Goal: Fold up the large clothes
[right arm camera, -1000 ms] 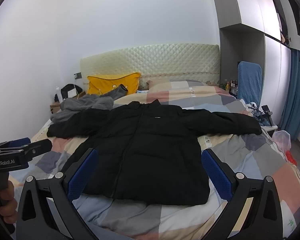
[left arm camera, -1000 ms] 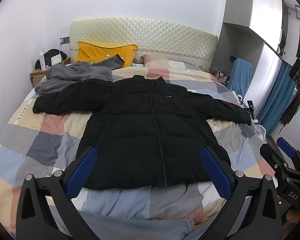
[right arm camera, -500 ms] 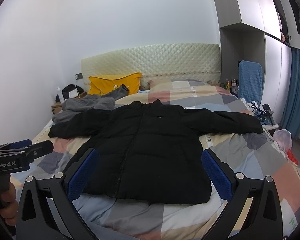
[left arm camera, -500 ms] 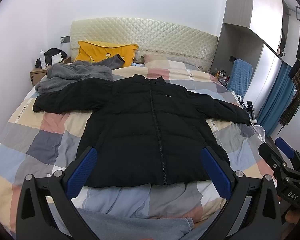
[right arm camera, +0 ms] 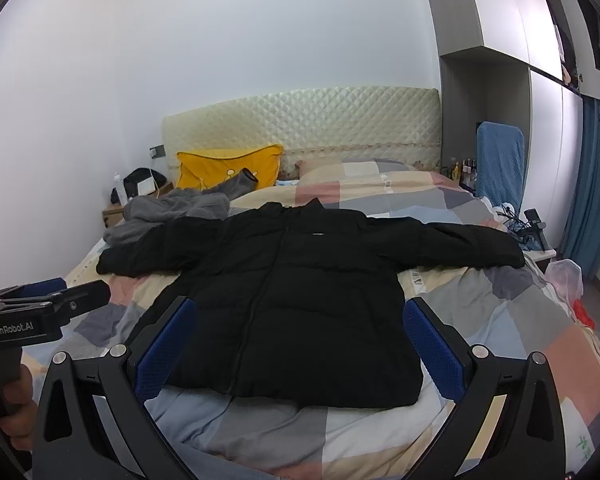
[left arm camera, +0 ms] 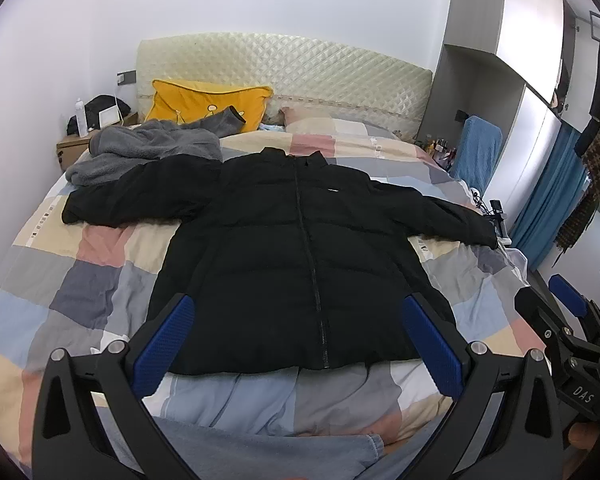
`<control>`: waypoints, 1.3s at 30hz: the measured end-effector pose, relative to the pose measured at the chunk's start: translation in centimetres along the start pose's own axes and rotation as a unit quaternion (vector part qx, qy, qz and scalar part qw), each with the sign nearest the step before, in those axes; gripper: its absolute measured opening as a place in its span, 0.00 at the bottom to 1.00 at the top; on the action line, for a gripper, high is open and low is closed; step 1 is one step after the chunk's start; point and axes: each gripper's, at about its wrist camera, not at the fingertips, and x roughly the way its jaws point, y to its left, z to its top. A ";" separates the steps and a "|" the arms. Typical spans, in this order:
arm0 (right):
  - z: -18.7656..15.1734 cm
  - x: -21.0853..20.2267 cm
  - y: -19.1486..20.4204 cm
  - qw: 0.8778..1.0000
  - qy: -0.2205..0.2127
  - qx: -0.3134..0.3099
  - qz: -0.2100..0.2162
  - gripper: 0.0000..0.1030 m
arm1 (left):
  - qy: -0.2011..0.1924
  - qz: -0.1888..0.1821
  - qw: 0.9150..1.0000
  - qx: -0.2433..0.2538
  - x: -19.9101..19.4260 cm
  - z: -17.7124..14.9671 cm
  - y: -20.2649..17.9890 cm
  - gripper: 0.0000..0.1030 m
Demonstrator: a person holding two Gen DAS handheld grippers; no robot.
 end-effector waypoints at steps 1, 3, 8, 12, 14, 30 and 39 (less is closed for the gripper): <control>0.1 0.1 0.0 1.000 0.001 0.000 -0.001 1.00 | 0.001 0.000 1.000 -0.001 0.1 0.1 0.0 1.00; 0.1 0.2 0.1 1.000 0.002 0.000 -0.002 1.00 | 0.002 -0.001 1.000 -0.005 0.2 0.1 0.3 1.00; 0.0 0.4 0.2 1.000 0.003 0.001 -0.005 1.00 | 0.003 -0.002 1.000 -0.006 0.4 0.3 0.4 1.00; 0.1 0.6 0.2 1.000 0.006 0.003 -0.005 1.00 | 0.002 0.002 1.000 -0.007 0.5 0.1 0.4 1.00; 0.1 0.7 0.1 1.000 0.007 0.003 -0.004 1.00 | 0.006 0.002 1.000 -0.008 0.8 0.0 0.7 1.00; -0.6 2.2 0.3 1.000 0.020 0.001 -0.002 1.00 | 0.019 -0.002 1.000 -0.022 1.9 0.1 2.3 1.00; -1.2 4.2 -0.6 0.999 0.034 0.011 0.005 1.00 | 0.036 0.003 0.999 -0.026 3.5 0.0 2.8 1.00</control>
